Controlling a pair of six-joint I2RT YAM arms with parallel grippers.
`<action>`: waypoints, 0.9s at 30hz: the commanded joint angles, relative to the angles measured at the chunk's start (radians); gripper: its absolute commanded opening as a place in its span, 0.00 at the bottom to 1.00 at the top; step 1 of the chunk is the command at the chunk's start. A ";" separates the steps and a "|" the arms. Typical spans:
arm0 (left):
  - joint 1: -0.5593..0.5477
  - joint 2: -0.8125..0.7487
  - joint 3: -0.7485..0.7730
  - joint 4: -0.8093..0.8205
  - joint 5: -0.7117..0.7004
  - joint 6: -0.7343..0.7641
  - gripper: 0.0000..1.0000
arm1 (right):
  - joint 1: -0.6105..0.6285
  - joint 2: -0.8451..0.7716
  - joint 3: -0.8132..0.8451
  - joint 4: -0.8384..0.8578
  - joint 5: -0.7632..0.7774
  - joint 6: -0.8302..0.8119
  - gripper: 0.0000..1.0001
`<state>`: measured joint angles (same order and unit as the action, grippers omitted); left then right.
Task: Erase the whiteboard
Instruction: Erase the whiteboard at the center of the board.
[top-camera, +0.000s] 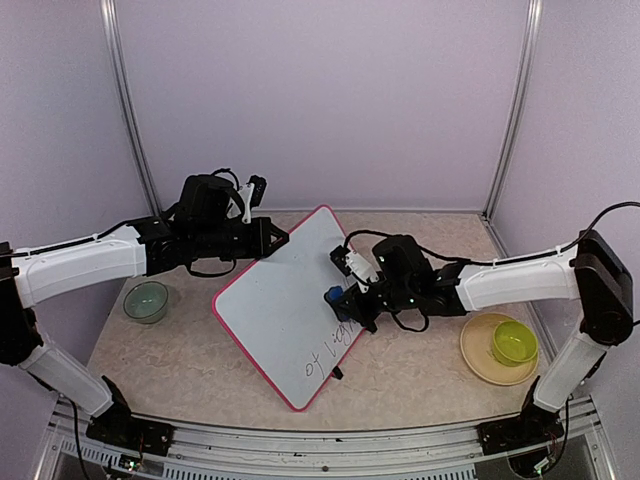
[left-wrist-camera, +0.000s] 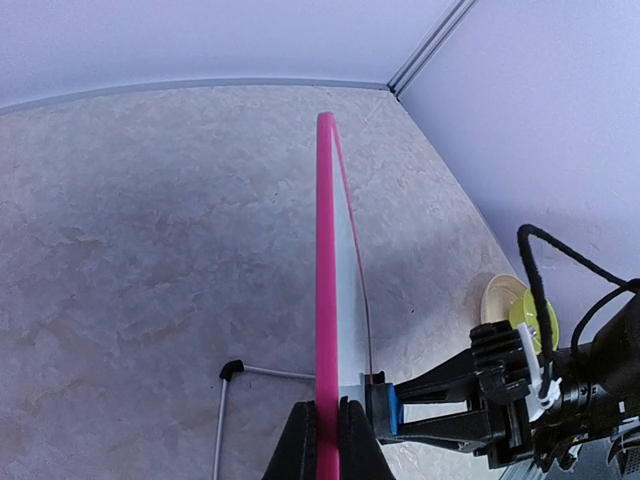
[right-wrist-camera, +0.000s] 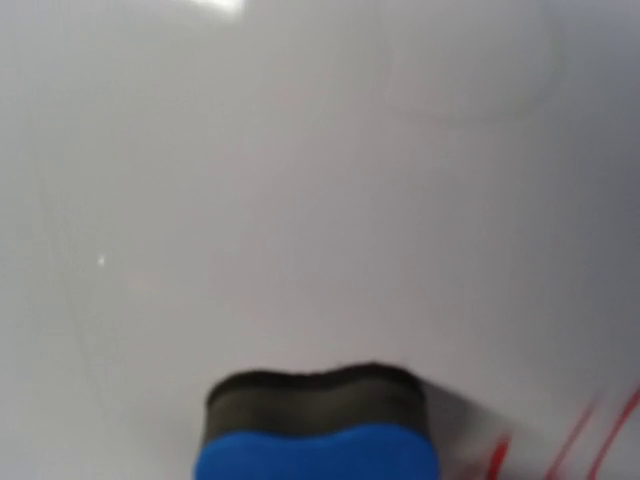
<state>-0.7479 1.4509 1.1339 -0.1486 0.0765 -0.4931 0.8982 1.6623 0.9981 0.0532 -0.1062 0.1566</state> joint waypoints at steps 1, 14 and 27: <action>-0.015 0.024 -0.002 -0.078 0.012 0.003 0.00 | -0.005 0.015 -0.110 -0.075 -0.035 0.026 0.00; -0.015 0.016 -0.004 -0.086 0.005 -0.003 0.00 | 0.007 -0.011 -0.136 -0.082 -0.027 0.029 0.00; -0.015 0.022 -0.003 -0.093 -0.003 0.000 0.00 | -0.023 0.034 0.174 -0.208 0.029 -0.055 0.00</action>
<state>-0.7494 1.4502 1.1358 -0.1493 0.0761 -0.4931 0.8913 1.6592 1.0874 -0.1146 -0.0898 0.1394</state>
